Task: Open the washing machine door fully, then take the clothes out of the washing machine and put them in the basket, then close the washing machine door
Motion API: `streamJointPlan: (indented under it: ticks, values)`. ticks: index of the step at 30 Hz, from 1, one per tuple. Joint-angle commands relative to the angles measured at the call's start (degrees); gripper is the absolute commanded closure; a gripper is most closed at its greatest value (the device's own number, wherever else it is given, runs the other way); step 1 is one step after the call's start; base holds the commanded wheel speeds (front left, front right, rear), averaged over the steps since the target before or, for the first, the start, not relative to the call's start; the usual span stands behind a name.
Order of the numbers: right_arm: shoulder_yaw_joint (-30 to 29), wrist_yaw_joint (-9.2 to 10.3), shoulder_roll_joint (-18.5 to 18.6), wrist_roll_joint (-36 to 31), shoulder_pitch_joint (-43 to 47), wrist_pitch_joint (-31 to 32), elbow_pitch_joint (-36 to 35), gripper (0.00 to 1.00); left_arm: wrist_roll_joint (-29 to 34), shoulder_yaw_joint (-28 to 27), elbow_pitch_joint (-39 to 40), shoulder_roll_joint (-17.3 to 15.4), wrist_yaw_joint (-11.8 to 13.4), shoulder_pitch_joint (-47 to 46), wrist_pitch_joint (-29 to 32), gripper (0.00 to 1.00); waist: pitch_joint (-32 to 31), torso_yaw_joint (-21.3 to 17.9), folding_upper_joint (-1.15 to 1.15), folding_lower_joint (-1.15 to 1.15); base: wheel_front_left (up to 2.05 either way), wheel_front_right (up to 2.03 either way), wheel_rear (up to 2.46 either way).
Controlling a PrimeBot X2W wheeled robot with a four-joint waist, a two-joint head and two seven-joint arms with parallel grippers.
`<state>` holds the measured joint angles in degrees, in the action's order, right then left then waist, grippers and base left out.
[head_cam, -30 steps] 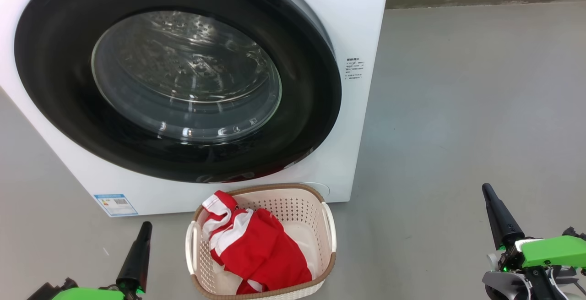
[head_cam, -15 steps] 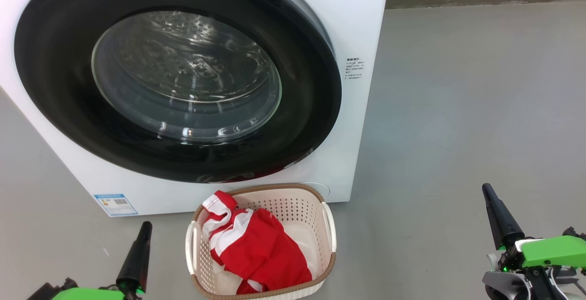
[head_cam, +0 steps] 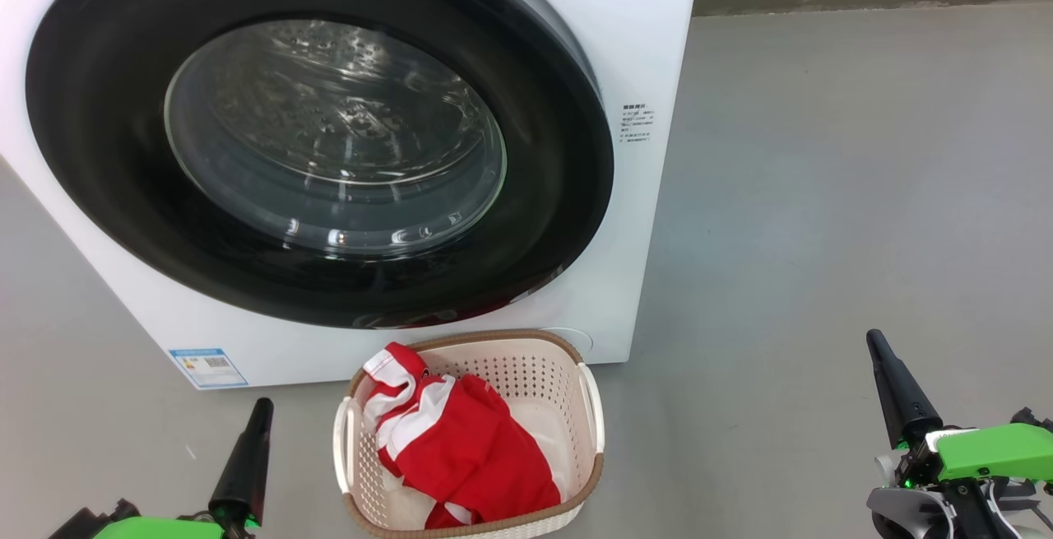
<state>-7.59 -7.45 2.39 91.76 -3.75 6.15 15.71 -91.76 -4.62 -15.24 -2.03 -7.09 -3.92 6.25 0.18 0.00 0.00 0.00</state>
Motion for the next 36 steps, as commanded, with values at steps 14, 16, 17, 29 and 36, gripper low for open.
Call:
streamJointPlan:
  ticks: [14,16,17,29,36]
  values:
    - [1.04,-0.03,0.49,0.38,-2.43,0.36,-1.68,1.0,-0.4,-1.9,1.2,-0.85,-0.4,-2.26,0.24,1.0,0.0,0.0,0.0,0.0,0.0,0.0,0.0]
    - [1.04,-0.03,0.49,0.38,-2.43,0.36,-1.68,1.0,-0.4,-1.9,1.2,-0.85,-0.4,-2.26,0.24,1.0,0.0,0.0,0.0,0.0,0.0,0.0,0.0]
    - [1.04,-0.03,0.49,0.38,-2.43,0.36,-1.68,1.0,-0.4,-1.9,1.2,-0.85,-0.4,-2.26,0.24,1.0,0.0,0.0,0.0,0.0,0.0,0.0,0.0]
    - [1.05,-0.03,0.49,0.39,-2.43,0.36,-1.68,1.0,-0.4,-1.9,1.2,-0.85,-0.4,-2.26,0.24,1.0,0.0,0.0,0.0,0.0,0.0,0.0,0.0]
    - [1.05,-0.03,0.49,0.39,-2.43,0.35,-1.68,1.0,-0.4,-1.9,1.2,-0.85,-0.4,-2.26,0.24,1.0,0.0,0.0,0.0,0.0,0.0,0.0,0.0]
